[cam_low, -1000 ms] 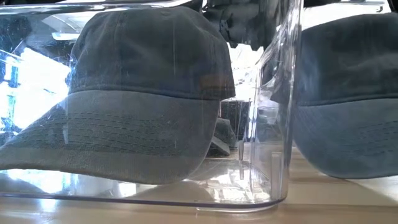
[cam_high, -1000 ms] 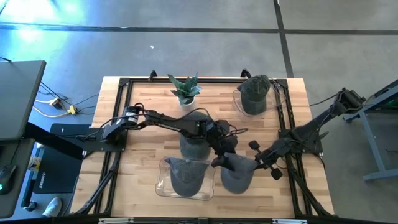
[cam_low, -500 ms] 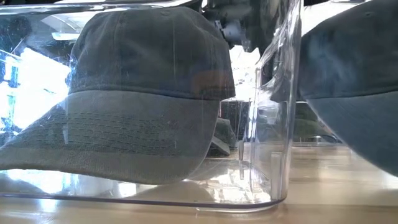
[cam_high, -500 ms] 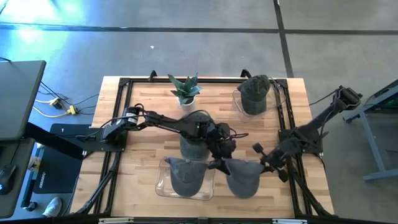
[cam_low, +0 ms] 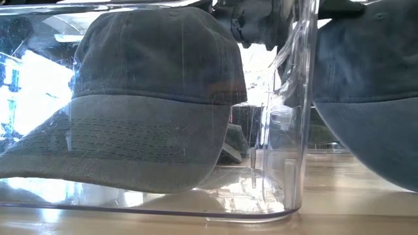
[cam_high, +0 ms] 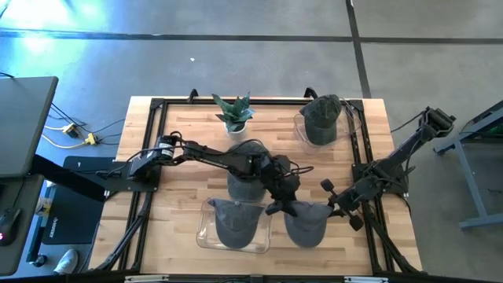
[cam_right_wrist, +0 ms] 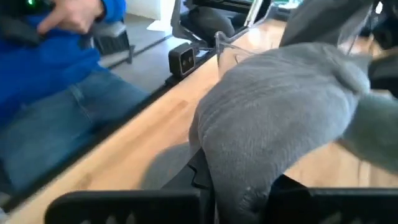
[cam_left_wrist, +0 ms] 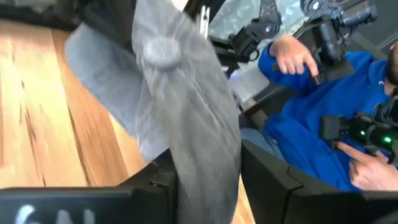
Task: Pick & Place hat
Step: Put the gray cap into the bottom transparent bin
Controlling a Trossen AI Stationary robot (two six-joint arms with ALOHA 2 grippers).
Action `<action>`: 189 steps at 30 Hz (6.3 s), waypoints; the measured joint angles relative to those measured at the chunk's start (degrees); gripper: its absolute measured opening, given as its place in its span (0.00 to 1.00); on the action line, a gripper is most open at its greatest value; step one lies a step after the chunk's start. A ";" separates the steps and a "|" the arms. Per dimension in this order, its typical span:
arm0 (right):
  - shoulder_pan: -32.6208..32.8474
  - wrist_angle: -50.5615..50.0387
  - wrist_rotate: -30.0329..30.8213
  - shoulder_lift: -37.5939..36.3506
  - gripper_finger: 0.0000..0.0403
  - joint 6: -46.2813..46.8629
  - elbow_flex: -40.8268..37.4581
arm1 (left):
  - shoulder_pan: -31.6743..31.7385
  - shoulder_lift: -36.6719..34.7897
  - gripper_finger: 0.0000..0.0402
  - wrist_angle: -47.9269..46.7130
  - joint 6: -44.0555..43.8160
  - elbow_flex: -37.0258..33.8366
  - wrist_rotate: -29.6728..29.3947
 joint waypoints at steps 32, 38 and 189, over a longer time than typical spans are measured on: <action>-7.66 17.04 -17.59 4.99 0.32 9.05 0.04 | 1.51 0.00 0.10 8.73 1.53 0.02 10.22; -9.22 16.95 -17.06 5.05 0.03 8.16 0.04 | 1.51 -0.02 0.12 12.71 1.40 0.07 11.04; -16.90 1.55 -12.74 50.29 0.01 -34.33 53.27 | -31.31 -16.09 0.03 -85.34 6.41 21.44 -67.84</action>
